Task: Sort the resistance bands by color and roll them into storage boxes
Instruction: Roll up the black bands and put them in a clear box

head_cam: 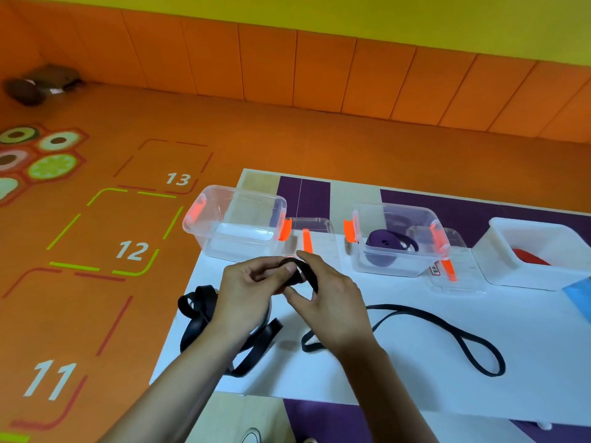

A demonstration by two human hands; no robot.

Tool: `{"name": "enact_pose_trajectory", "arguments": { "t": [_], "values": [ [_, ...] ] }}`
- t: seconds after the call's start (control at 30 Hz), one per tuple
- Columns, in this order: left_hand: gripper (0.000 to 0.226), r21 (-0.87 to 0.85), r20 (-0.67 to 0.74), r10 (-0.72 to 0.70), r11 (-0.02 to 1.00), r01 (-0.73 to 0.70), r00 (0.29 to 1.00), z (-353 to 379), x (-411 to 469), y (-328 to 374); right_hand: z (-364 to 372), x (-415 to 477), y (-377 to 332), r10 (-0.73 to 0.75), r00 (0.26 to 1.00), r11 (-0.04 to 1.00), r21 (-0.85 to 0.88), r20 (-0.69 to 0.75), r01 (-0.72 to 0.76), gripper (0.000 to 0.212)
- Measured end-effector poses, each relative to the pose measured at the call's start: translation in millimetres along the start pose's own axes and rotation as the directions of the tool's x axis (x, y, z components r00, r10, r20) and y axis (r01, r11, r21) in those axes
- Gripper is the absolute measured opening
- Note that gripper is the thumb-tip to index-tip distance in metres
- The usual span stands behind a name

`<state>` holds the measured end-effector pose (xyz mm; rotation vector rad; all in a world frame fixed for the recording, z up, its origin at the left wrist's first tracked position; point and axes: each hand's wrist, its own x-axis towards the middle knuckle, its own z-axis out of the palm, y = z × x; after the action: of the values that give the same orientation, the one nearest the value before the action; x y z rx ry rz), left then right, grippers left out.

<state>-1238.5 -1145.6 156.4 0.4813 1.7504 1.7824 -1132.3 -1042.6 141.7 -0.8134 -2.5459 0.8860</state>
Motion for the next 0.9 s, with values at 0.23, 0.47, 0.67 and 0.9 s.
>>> {"name": "enact_pose_trajectory", "arguments": {
  "t": [0.23,0.47,0.67,0.9],
  "values": [
    [0.013,-0.03,-0.014,-0.156,0.987,0.155,0.988,3.0,-3.4,-3.0,-0.2,-3.1,-2.6,0.001,1.0,0.998,0.07,0.007,-0.001,0.021],
    [0.017,0.25,0.278,-0.16,0.964,0.09,0.947,-22.5,8.0,3.5,-12.3,-4.1,6.4,-0.128,0.975,0.99,-0.029,0.182,0.136,0.05],
    [0.013,0.145,0.224,-0.044,0.989,0.011,0.974,-16.8,3.6,5.4,-16.7,-3.7,5.9,-0.093,0.991,0.994,0.071,0.095,0.087,0.054],
    [0.013,-0.107,-0.012,-0.091,0.99,0.089,0.996,1.4,-1.9,6.8,-7.0,-6.8,-7.6,0.067,0.995,0.995,0.073,-0.068,-0.062,0.04]
  ]
}}
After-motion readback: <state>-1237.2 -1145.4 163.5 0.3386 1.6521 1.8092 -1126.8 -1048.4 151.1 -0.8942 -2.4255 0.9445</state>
